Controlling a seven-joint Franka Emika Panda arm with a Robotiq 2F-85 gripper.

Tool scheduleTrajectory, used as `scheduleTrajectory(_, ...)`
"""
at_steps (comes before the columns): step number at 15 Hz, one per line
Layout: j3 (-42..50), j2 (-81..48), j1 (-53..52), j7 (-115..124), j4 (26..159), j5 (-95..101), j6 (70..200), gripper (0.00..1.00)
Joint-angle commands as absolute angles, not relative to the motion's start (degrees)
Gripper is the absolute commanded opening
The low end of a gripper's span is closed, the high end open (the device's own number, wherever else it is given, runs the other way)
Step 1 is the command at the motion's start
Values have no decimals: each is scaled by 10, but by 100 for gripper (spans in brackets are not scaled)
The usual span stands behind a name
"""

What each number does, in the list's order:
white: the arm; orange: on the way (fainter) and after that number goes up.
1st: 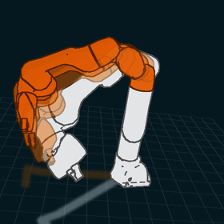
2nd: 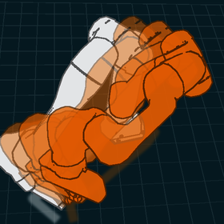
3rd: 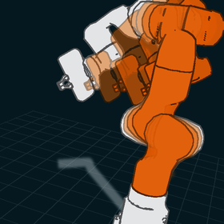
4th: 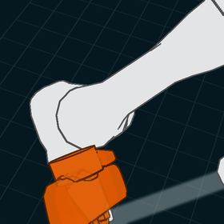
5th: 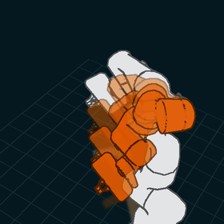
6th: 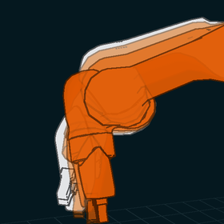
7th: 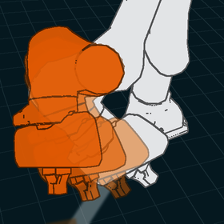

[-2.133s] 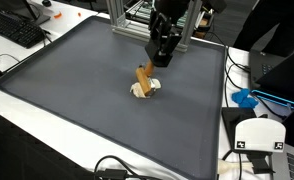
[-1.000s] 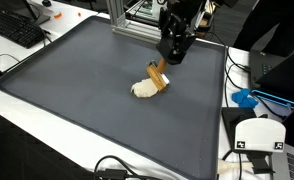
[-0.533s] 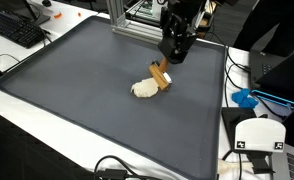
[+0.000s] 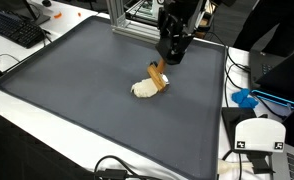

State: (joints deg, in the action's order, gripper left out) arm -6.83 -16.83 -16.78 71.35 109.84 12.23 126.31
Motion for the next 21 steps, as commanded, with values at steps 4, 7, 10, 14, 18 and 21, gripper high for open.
scheduleTrajectory(4, -48, -181, -172, 784, 1105, 144, 1299, 35)
scheduleTrajectory(7, -41, -181, -171, 820, 1105, 152, 1307, 35)
scheduleTrajectory(10, -35, -180, -170, 848, 1105, 161, 1312, 35)
scheduleTrajectory(14, -26, -183, -171, 887, 1106, 185, 1316, 35)
scheduleTrajectory(18, -22, -186, -170, 917, 1106, 200, 1323, 35)
scheduleTrajectory(21, -22, -187, -170, 933, 1105, 208, 1323, 35)
